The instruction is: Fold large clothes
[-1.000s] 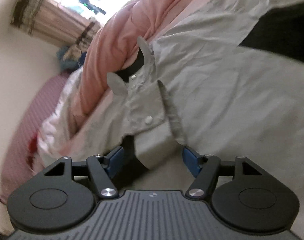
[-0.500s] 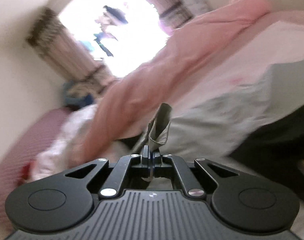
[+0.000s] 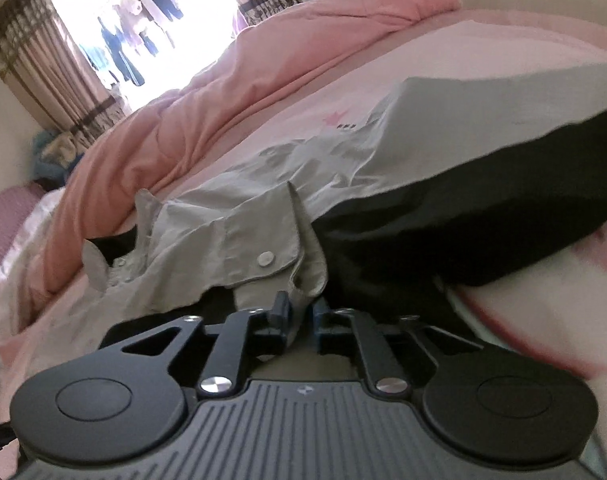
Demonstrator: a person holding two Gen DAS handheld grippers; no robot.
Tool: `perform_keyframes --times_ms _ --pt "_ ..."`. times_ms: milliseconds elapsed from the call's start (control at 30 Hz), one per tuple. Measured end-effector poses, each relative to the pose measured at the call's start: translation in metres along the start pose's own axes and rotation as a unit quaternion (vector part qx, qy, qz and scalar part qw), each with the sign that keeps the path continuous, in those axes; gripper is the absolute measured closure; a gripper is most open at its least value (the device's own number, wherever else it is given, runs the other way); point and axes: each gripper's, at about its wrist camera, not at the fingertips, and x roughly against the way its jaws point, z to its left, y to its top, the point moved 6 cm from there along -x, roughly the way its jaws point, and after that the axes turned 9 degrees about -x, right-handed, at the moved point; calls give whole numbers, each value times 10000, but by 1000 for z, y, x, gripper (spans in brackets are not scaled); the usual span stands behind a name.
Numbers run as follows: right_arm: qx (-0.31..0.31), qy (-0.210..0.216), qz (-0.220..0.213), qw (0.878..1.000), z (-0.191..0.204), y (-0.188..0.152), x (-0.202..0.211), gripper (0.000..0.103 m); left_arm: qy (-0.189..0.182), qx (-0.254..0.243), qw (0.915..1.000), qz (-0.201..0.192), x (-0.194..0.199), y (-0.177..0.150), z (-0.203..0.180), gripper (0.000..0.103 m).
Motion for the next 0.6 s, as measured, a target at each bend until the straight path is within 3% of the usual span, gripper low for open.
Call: perform_keyframes --times_ms 67,167,300,433,533,600 --pt "40 -61 -160 9998 -1 6 17 76 51 8 10000 40 -4 -4 8 35" --pt "440 229 -535 9973 21 10 37 74 -139 261 9995 -101 10 8 15 35" --pt "890 839 -410 9916 62 2 36 73 -274 289 9981 -467 25 35 11 28" --pt "1136 656 -158 9912 71 -12 9 73 -280 130 9989 -356 5 42 2 24" --pt "1063 356 56 9937 56 -22 -10 71 -301 73 9995 -95 -17 28 -4 23" --pt "987 417 141 9941 47 -26 -18 71 -230 -17 9997 -50 -30 16 -7 17"
